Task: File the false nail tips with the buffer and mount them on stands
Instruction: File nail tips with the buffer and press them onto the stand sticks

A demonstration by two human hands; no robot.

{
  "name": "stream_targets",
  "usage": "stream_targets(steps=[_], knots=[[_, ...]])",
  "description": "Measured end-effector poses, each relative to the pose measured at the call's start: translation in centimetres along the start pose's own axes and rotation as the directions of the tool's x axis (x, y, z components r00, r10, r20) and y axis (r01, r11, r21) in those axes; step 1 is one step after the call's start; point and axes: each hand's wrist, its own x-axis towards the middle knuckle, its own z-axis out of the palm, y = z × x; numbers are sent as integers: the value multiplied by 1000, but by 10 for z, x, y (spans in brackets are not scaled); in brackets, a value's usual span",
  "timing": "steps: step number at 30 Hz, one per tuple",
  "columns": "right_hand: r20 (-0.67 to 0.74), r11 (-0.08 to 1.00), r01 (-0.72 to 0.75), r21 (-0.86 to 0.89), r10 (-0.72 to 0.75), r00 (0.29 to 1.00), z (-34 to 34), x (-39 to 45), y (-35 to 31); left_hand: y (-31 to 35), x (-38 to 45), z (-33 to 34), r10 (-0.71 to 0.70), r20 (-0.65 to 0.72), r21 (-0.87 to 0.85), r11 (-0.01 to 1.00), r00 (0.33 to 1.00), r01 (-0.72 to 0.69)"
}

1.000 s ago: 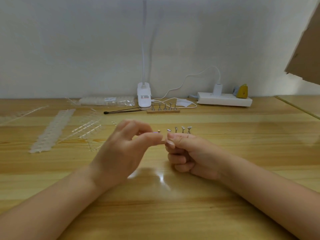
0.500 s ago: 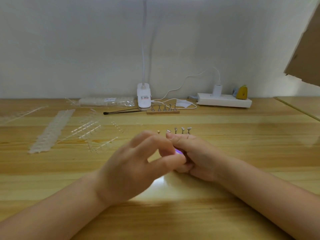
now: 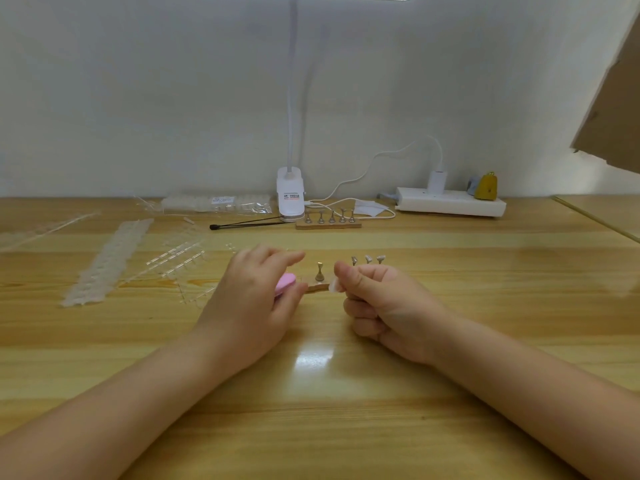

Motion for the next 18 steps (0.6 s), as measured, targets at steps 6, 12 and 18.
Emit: stream_targets(steps=[6, 12, 18], knots=[[5, 997, 43, -64, -43, 999, 0, 0, 3, 28, -9, 0, 29, -19, -338, 941, 999, -33], [-82, 901, 129, -415, -178, 981, 5, -6, 2, 26, -9, 1, -43, -47, -354, 935, 998, 23], [-105, 288, 119, -950, -656, 748, -22, -6, -9, 17, -8, 4, -106, -19, -277, 956, 994, 97]])
